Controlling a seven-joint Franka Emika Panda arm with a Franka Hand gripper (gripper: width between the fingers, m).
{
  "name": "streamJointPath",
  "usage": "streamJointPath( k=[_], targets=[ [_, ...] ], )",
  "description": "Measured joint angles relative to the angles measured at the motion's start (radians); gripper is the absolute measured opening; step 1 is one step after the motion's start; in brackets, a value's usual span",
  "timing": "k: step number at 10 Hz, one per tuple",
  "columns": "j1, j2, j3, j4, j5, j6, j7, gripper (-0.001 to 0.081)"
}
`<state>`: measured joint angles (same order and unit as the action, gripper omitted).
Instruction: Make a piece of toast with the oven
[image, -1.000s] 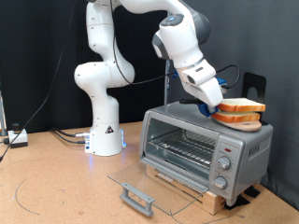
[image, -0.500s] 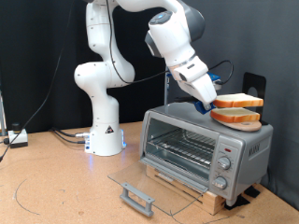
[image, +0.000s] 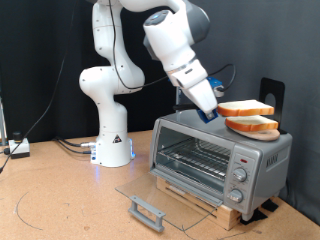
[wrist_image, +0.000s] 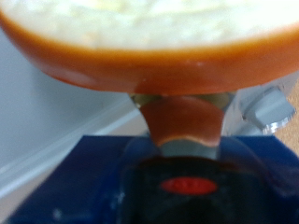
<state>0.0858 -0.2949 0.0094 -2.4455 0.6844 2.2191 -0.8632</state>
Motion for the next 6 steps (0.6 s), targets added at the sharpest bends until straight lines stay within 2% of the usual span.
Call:
streamJointPath(
  k=[2,6],
  targets=[
    [-0.034,-0.003,-0.059,0.014,-0.025,-0.102,-0.056,0.0394],
    [-0.107,-0.014,-0.142,0.026,-0.139,-0.182,-0.123,0.0394]
  ],
)
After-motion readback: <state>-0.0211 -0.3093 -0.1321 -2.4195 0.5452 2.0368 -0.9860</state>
